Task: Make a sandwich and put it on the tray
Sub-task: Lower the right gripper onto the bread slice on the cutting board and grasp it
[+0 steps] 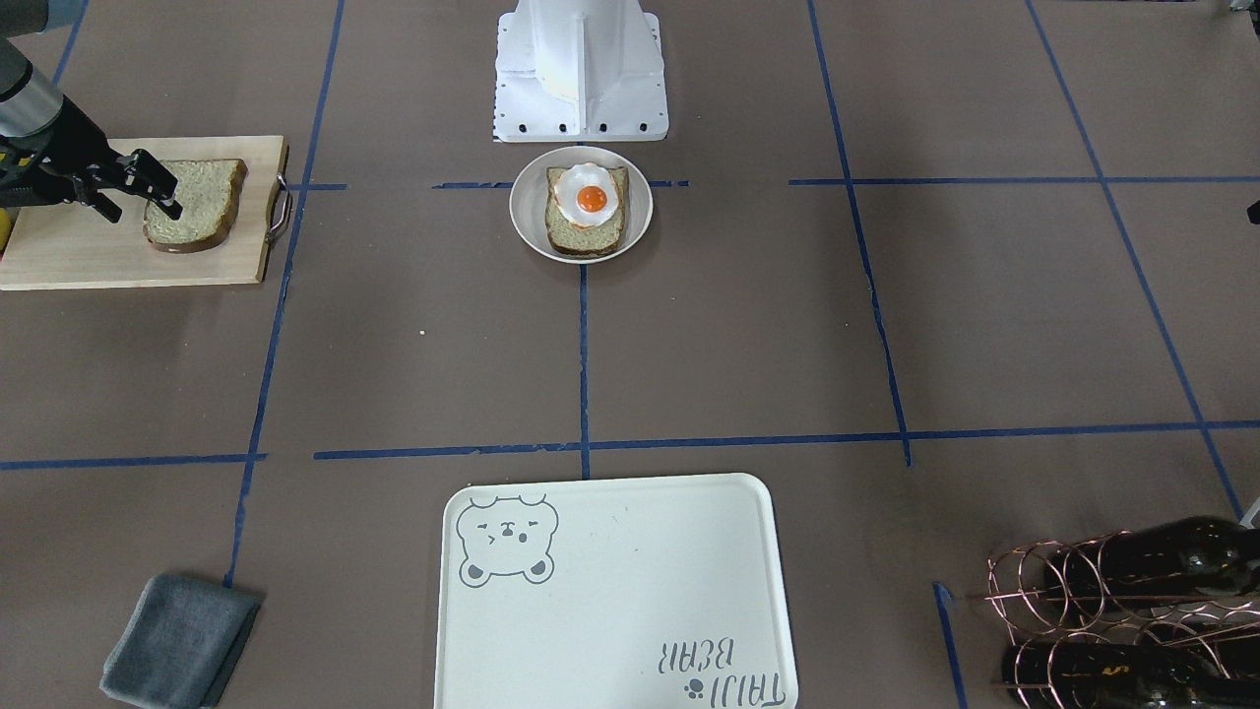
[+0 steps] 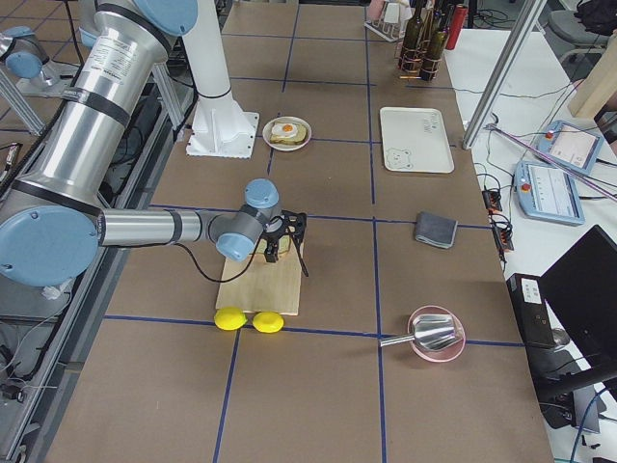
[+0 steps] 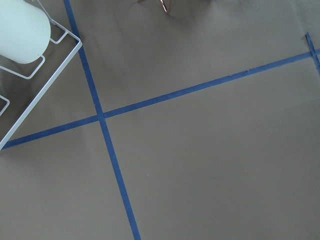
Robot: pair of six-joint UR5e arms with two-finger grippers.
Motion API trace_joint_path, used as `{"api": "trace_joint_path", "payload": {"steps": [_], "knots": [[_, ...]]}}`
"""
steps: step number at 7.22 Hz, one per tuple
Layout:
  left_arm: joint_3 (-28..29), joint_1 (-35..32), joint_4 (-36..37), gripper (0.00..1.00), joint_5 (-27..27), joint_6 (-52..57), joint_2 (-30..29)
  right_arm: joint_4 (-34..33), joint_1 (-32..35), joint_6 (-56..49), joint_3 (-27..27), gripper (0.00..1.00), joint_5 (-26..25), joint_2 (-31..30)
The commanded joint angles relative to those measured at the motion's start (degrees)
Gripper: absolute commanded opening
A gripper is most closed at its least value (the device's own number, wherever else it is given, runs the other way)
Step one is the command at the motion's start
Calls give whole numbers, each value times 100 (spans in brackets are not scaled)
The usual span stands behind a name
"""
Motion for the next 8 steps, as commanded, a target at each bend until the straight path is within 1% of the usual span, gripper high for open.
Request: {"api": "trace_joint_path", "payload": {"steps": [1, 2, 3, 4, 5, 8], "knots": [[0, 0, -62, 100, 0, 0, -9, 46, -159, 51, -26, 74, -14, -113], [0, 0, -62, 100, 0, 0, -9, 167, -159, 51, -26, 60, 30, -183], [0, 0, -62, 100, 0, 0, -9, 369, -159, 60, -34, 52, 83, -297], [0, 0, -71, 100, 0, 0, -9, 371, -168, 60, -43, 48, 109, -298], [0, 0, -71, 100, 0, 0, -9, 380, -177, 69, -43, 49, 110, -298], [0, 0, -71, 100, 0, 0, -1, 423, -229, 60, -166, 55, 110, -263]]}}
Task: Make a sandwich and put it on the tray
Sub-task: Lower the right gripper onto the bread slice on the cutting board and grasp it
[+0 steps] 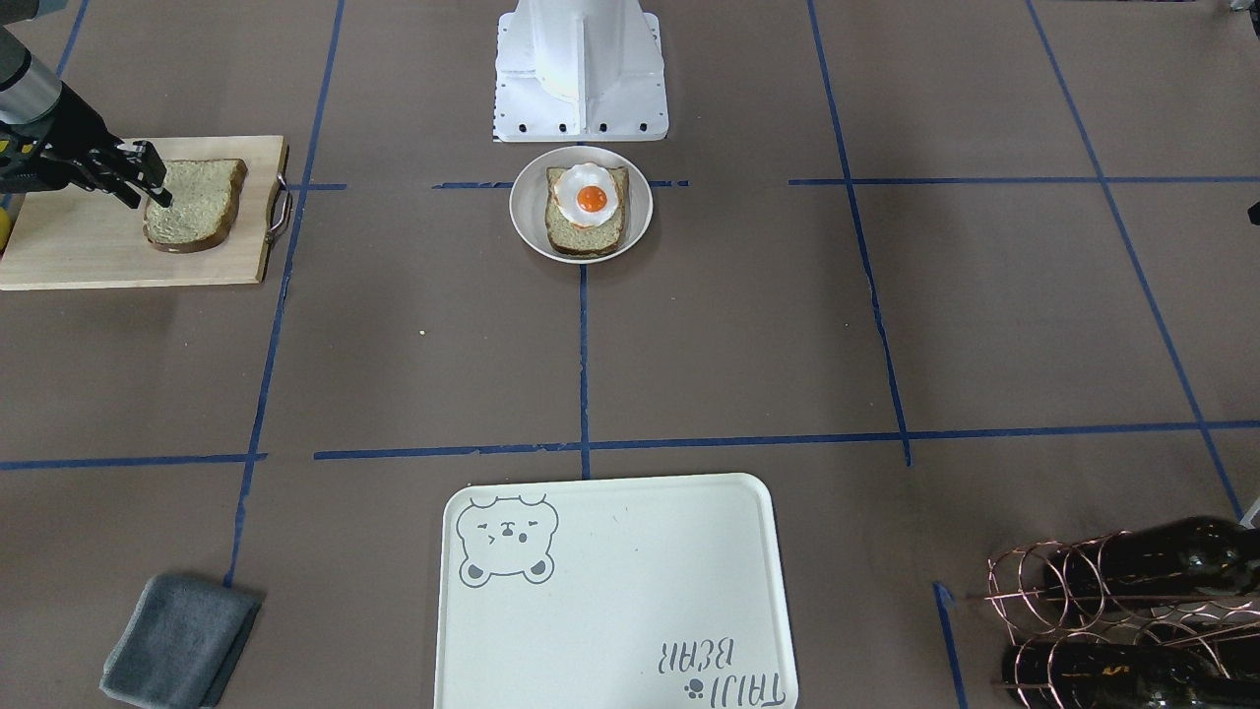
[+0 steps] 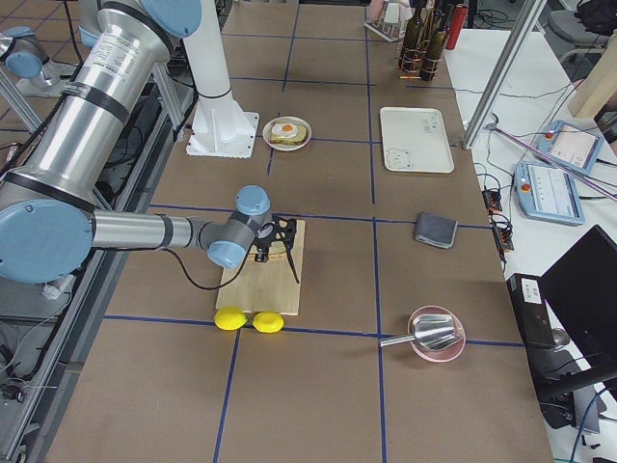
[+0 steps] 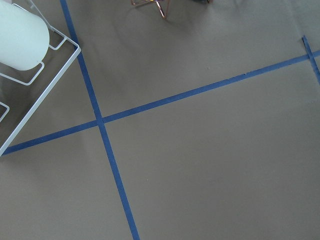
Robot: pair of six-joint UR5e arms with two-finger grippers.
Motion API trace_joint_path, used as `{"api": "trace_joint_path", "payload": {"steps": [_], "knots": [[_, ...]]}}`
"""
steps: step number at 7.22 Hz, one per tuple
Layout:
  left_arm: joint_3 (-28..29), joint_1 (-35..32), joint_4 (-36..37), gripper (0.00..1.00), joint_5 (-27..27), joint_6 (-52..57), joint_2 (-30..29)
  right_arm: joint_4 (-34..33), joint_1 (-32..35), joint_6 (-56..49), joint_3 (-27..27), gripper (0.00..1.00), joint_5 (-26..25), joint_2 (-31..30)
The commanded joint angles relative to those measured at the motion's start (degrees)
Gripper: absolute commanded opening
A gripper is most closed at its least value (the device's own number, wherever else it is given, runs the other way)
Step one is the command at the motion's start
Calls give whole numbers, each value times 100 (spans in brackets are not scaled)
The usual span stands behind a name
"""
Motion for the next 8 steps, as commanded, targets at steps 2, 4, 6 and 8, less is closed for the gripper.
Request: {"api": "trace_joint_path", "payload": {"steps": [2, 4, 6, 8], "knots": [[-9, 0, 0, 100, 0, 0, 1, 36, -48, 6, -62, 44, 20, 16], [-9, 0, 0, 100, 0, 0, 1, 36, -74, -3, -62, 10, 20, 16], [-9, 0, 0, 100, 0, 0, 1, 97, -101, -3, -62, 0, 55, 16], [-17, -9, 0, 100, 0, 0, 10, 430, -92, 6, -62, 0, 161, -19]]}}
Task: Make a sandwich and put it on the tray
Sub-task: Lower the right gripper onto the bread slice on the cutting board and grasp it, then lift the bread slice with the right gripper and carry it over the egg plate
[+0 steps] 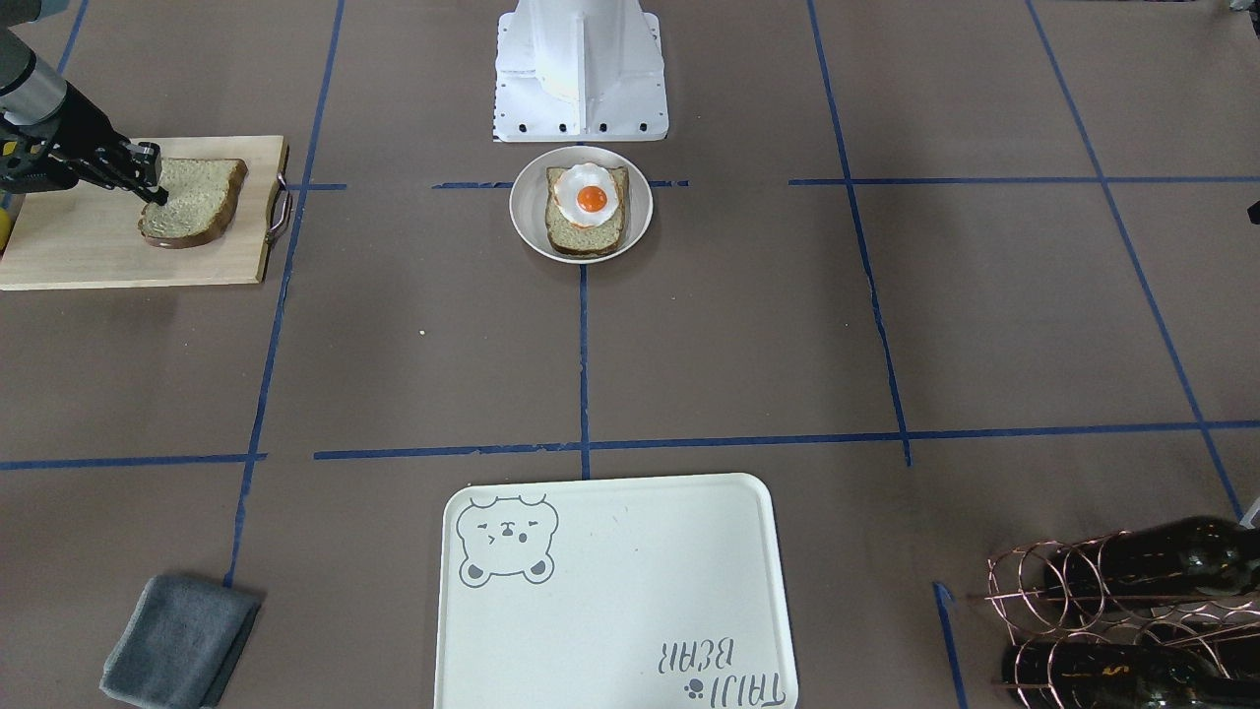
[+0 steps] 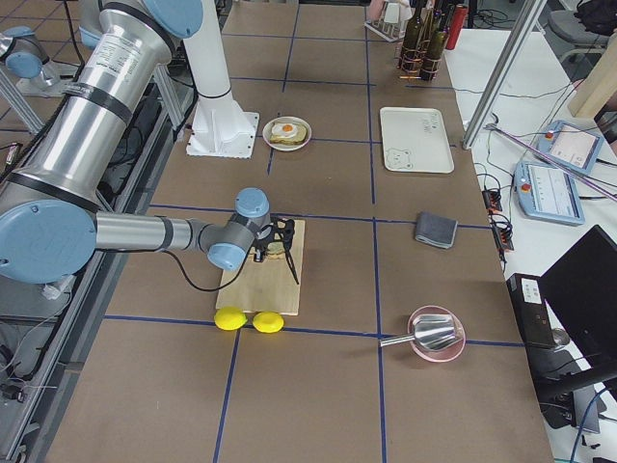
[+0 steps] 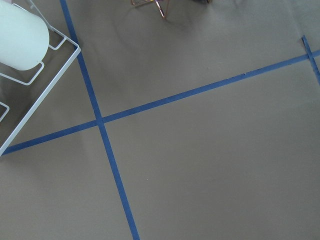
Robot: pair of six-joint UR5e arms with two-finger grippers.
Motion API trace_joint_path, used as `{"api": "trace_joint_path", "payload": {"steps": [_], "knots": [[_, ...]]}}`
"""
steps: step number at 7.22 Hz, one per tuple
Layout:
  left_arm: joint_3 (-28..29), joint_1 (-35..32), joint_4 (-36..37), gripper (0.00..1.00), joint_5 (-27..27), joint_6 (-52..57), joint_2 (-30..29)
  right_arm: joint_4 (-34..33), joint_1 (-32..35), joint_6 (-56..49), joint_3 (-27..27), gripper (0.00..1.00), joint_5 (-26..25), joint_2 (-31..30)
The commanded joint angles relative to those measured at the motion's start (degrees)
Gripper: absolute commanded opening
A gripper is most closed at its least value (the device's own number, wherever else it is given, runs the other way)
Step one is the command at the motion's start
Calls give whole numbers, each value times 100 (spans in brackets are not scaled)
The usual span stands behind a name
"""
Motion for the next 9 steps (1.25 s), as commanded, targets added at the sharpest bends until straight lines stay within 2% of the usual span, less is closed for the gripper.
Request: {"api": "trace_joint_path", "payload": {"steps": [1, 2, 4, 5, 7, 9], "knots": [[-12, -6, 0, 100, 0, 9, 3, 212, 10, -2, 18, 0, 61, -16], [-20, -6, 0, 100, 0, 9, 3, 256, 11, -2, 36, 0, 70, -16], [-47, -6, 0, 100, 0, 9, 3, 1210, 19, 94, -113, 0, 298, -121], [-56, -6, 0, 100, 0, 9, 3, 1310, 2, 478, -26, 0, 308, 44], [-73, -6, 0, 100, 0, 9, 3, 1311, -24, 1504, 150, 0, 325, 972], [-73, -6, 0, 100, 0, 0, 3, 1145, -426, 2350, 46, 0, 247, 2253]]}}
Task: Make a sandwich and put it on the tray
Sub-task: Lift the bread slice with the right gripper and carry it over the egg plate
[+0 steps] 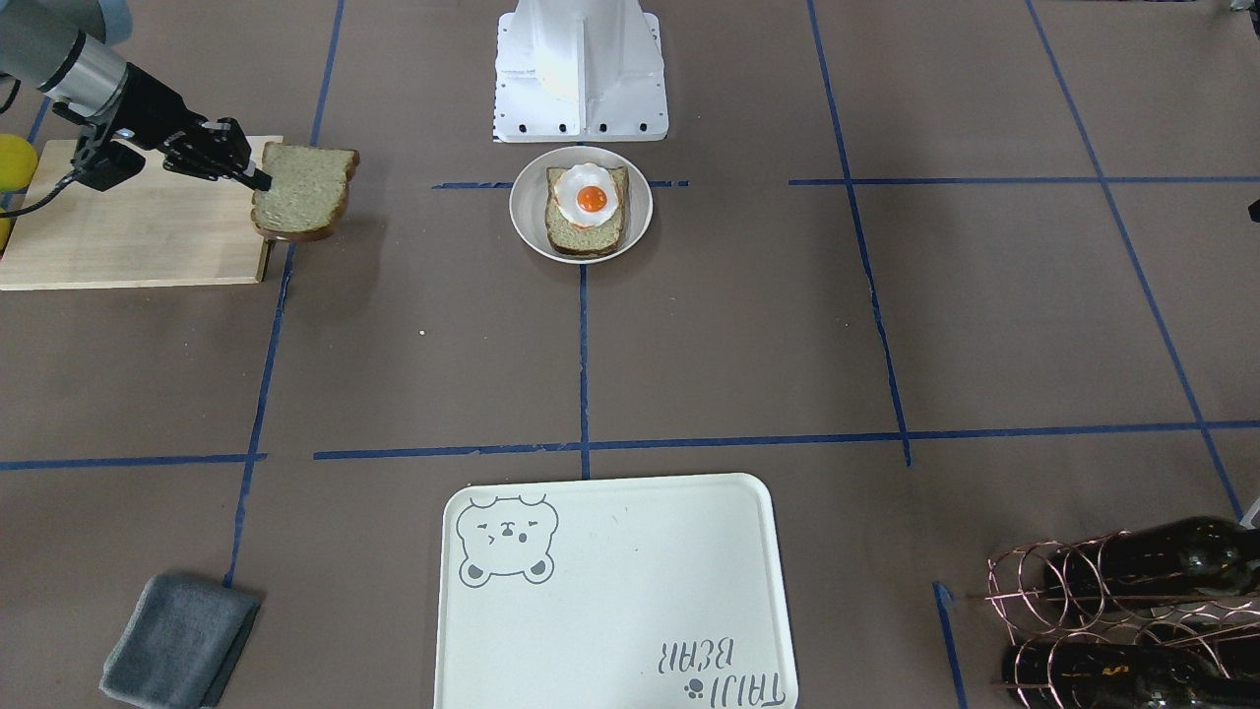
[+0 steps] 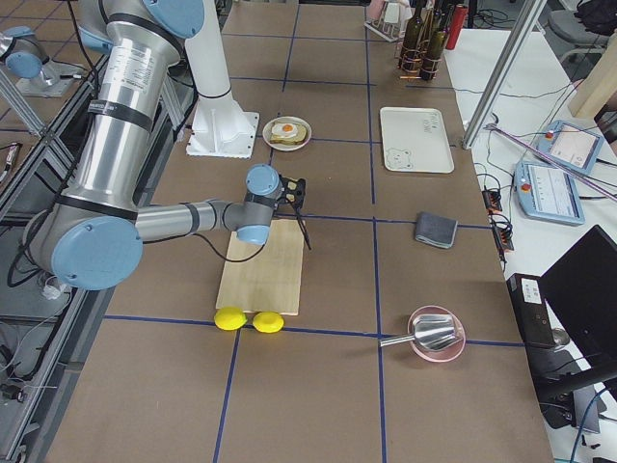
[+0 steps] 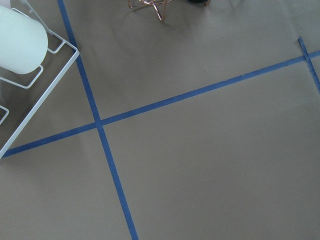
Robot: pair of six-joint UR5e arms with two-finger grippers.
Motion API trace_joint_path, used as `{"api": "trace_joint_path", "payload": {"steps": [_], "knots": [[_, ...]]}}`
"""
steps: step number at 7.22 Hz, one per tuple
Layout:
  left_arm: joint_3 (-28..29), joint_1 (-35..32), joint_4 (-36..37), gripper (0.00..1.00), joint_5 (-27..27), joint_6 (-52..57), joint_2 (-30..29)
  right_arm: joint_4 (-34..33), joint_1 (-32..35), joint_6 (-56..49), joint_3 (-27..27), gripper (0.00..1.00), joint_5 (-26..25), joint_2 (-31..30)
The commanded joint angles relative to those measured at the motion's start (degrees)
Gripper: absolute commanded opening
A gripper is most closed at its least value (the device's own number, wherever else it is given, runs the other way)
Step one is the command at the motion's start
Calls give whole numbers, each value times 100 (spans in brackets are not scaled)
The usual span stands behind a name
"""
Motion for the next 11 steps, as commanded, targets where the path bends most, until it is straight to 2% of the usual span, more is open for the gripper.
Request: {"api": "trace_joint_path", "payload": {"steps": [1, 2, 3, 5, 8, 11], "knots": [[-4, 0, -9, 100, -9, -7, 0, -548, -535, 790, -93, 0, -98, 1475], [14, 9, 0, 100, -322, -7, -8, -1084, -894, 810, -94, 0, -516, 2074], [5, 0, 0, 100, -369, -7, -9, -1672, -1281, 880, -94, 0, -1068, 2619], [5, 9, -9, 100, -369, 2, -9, -2535, -1767, 890, -164, 0, -1572, 3133], [14, 9, -26, 100, -369, 2, -9, -2557, -2005, 890, -418, 0, -1996, 3256], [14, 9, -26, 100, -369, 2, -9, -2557, -1874, 881, -366, 0, -1996, 3240]]}}
